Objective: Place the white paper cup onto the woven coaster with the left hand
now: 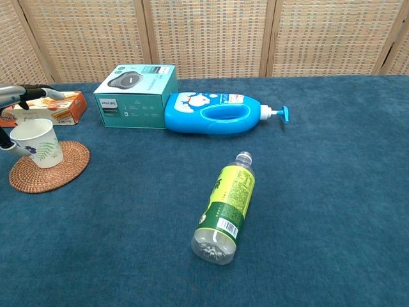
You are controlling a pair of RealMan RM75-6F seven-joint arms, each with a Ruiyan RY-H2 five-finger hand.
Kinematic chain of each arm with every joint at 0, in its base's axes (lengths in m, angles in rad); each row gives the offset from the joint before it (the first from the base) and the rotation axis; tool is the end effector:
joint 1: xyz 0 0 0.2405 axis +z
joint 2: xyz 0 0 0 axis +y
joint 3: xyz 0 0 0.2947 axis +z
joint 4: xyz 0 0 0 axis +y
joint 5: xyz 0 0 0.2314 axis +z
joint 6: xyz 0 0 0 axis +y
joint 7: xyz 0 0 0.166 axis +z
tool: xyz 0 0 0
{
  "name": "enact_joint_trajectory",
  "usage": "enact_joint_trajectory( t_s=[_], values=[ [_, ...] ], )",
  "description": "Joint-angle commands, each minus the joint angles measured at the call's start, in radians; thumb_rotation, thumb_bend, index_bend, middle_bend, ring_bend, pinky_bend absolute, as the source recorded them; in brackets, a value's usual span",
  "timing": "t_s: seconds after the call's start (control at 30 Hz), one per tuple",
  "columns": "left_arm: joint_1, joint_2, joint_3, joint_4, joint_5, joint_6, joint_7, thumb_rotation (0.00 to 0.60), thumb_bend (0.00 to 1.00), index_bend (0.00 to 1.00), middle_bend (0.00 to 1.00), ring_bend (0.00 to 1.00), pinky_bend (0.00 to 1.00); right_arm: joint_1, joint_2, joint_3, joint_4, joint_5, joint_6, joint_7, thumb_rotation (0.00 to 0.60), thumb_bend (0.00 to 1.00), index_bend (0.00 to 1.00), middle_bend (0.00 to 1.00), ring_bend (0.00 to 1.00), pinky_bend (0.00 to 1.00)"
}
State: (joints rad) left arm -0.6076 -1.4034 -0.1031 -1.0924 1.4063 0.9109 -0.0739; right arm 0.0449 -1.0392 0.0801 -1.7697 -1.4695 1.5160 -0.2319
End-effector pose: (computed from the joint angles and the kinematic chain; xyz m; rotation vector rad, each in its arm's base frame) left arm -0.3250 0.4186 0.0511 -1.7843 -0.8506 -0.7276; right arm -0.3328 -0.1986 0.1801 1.3643 -0.7834 0.7828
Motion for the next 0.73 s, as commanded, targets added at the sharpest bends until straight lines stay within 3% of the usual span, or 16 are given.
enact_joint_trajectory(
  t_s=[0.03, 0.23, 0.33, 0.47, 0.63, 0.73],
  values=[
    [0.024, 0.057, 0.015, -0.045, 0.038, 0.056, -0.076, 0.6, 0.0, 0.0, 0.0, 0.0, 0.04, -0.001, 0.001, -0.001, -0.001, -0.002, 0.002, 0.001, 0.6, 0.0, 0.09, 0.0, 0.0, 0.0],
    [0.094, 0.184, 0.015, -0.176, 0.076, 0.21, -0.167, 0.6, 0.0, 0.0, 0.0, 0.0, 0.0, -0.003, 0.004, -0.004, -0.007, -0.011, 0.007, 0.004, 0.6, 0.0, 0.09, 0.0, 0.0, 0.0],
    [0.166, 0.246, 0.001, -0.287, 0.037, 0.309, -0.157, 0.6, 0.0, 0.0, 0.0, 0.0, 0.0, -0.005, 0.006, -0.005, -0.01, -0.018, 0.013, 0.006, 0.6, 0.0, 0.09, 0.0, 0.0, 0.0],
    [0.274, 0.327, 0.011, -0.509, -0.071, 0.398, -0.013, 0.6, 0.0, 0.0, 0.0, 0.0, 0.0, -0.008, 0.01, -0.004, -0.012, -0.021, 0.019, 0.015, 0.6, 0.0, 0.09, 0.0, 0.0, 0.0],
    [0.363, 0.379, 0.054, -0.691, -0.114, 0.496, 0.177, 0.6, 0.0, 0.0, 0.0, 0.0, 0.0, -0.008, 0.014, -0.001, -0.004, -0.01, 0.014, 0.034, 0.6, 0.0, 0.09, 0.0, 0.0, 0.0],
    [0.409, 0.377, 0.074, -0.757, -0.113, 0.556, 0.229, 0.6, 0.0, 0.0, 0.0, 0.0, 0.0, -0.009, 0.019, 0.002, -0.004, -0.011, 0.02, 0.046, 0.6, 0.0, 0.09, 0.0, 0.0, 0.0]
  ],
)
